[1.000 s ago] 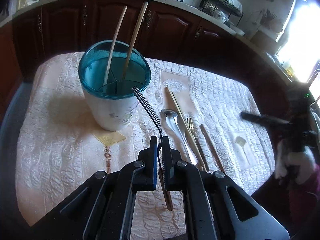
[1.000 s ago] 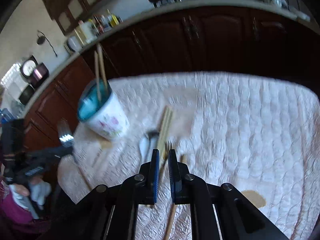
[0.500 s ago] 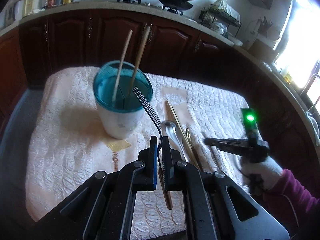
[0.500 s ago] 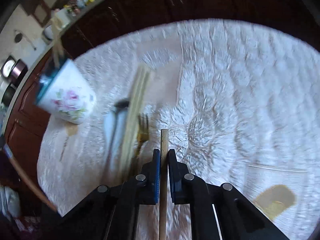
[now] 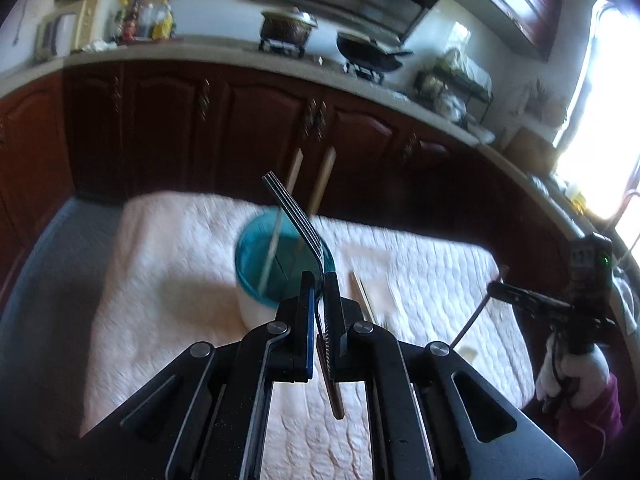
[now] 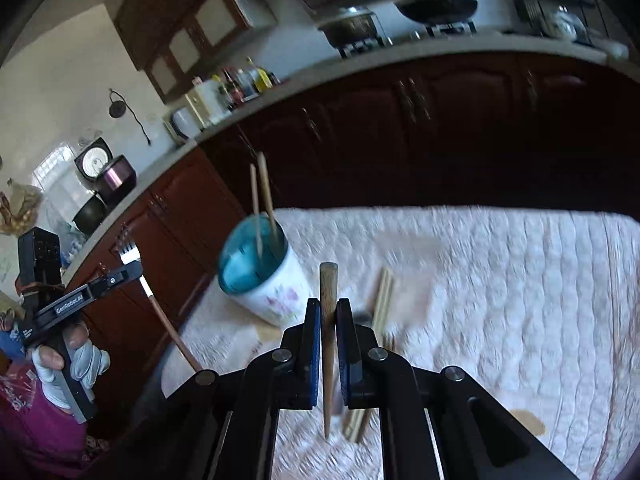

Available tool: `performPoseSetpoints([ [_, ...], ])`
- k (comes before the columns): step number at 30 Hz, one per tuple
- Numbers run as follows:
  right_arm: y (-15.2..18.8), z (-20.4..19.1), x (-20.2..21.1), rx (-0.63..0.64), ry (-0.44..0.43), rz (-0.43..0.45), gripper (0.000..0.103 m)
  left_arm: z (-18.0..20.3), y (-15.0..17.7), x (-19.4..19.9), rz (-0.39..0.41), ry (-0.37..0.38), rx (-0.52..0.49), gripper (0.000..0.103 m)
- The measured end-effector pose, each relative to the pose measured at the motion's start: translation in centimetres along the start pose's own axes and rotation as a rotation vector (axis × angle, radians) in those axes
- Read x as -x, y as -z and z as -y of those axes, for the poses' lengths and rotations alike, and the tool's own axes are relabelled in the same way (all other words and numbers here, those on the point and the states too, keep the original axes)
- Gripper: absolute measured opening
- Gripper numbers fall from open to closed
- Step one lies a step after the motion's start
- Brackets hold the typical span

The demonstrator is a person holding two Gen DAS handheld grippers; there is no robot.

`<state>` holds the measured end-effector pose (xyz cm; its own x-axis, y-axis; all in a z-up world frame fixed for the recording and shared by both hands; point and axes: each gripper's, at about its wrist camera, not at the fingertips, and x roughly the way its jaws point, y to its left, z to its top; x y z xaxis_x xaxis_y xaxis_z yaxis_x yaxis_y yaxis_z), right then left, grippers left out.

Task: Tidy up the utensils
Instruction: 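Lift the fork and chopstick with both tools over the utensil holder, then lower the chopstick and fork into the holder and open both tools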

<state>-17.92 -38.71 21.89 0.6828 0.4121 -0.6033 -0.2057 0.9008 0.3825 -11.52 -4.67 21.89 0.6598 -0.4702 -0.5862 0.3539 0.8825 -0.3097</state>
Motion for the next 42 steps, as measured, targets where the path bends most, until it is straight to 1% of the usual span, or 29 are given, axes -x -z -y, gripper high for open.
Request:
performPoseSetpoints([
  [6, -4.9, -3.4, 0.5, 0.081, -0.044, 0.055, 0.007, -1.0, -4.2, 1.0, 0.098, -0.058, -0.009, 0.003],
  [10, -8.6, -6.2, 0.1, 0.151, -0.040, 0.091, 0.007, -1.6, -6.3, -0.2, 0.139, -0.108, -0.018, 0.003],
  [13, -11.0, -8.0, -1.1, 0.184, -0.029, 0.102, 0.007, -1.8, -7.3, -1.8, 0.140, -0.150, -0.039, 0.003],
  [19, -13.8, -10.0, -4.9, 0.221, -0.025, 0.097, 0.007, -2.2, -8.3, -5.3, 0.120, -0.196, -0.067, 0.003],
  [21, -14.1, -10.3, -6.4, 0.239, -0.002, 0.093, 0.007, -2.6, -8.5, -6.5, 0.110, -0.199, -0.061, 0.003],
  [24, -14.2, -9.9, -8.9, 0.230, -0.001, 0.063, 0.007, -3.0, -8.5, -8.2, 0.095, -0.209, -0.055, 0.003],
  [26, -13.9, -9.6, -10.5, 0.233, 0.014, 0.044, 0.007, -3.0, -8.3, -9.3, 0.089, -0.221, -0.064, 0.003],
  [31, -12.3, -8.3, -13.8, 0.202, -0.014, -0.027, 0.007, -3.2, -7.0, -11.4, 0.059, -0.242, -0.089, 0.003],
  [36, -10.5, -7.4, -16.5, 0.187, -0.025, -0.090, 0.007, -3.2, -5.6, -12.7, 0.026, -0.249, -0.097, 0.003],
  [39, -9.6, -7.0, -17.6, 0.176, -0.024, -0.114, 0.007, -3.4, -4.9, -13.3, 0.006, -0.249, -0.095, 0.003],
  [42, -9.5, -6.8, -17.8, 0.160, -0.036, -0.103, 0.007, -3.5, -4.2, -13.8, -0.009, -0.254, -0.088, 0.003],
])
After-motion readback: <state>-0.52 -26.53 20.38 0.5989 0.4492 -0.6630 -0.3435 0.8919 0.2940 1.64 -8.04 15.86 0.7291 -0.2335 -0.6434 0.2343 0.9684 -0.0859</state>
